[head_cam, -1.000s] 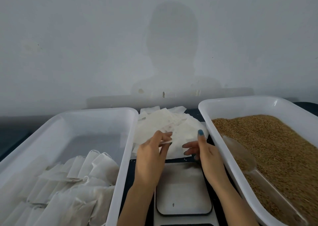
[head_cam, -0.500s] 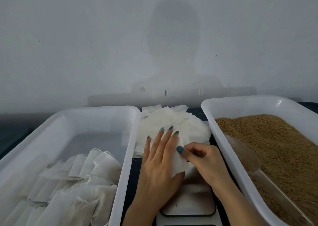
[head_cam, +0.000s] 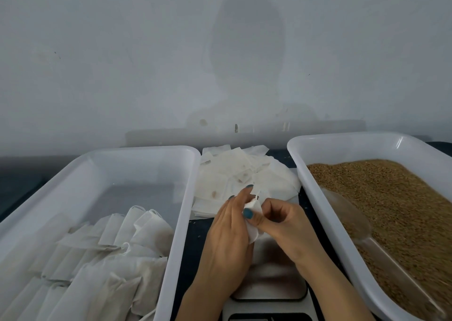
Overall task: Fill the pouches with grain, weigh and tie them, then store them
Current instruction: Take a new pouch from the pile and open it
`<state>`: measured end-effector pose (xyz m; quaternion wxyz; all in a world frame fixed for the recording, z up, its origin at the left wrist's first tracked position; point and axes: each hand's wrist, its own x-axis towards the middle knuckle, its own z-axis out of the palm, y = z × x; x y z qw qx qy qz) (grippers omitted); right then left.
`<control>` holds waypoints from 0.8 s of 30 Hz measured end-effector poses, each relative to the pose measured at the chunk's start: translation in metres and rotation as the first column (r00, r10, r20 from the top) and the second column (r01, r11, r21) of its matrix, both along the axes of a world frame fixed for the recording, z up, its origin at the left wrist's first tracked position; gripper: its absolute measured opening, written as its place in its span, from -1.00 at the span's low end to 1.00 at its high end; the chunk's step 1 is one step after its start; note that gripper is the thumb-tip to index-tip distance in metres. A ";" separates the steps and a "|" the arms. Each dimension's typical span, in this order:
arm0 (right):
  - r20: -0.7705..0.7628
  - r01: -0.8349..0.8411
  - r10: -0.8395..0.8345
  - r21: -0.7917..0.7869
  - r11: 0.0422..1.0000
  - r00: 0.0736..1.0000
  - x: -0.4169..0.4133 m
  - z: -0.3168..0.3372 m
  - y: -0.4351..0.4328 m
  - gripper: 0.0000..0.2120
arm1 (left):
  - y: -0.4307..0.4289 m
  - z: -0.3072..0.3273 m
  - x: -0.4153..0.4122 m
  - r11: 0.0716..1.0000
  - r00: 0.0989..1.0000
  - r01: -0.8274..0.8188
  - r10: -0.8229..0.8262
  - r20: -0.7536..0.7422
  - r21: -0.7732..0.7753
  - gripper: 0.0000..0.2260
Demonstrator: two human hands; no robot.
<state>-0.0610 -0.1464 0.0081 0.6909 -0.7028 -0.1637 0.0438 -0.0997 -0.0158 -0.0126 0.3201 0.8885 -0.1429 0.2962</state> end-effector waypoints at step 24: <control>-0.026 -0.114 0.114 0.023 0.993 0.993 -0.004 0.005 -0.003 -0.88 | -0.002 0.003 -0.003 0.770 0.928 0.163 -0.332 -0.169 -0.617 -0.65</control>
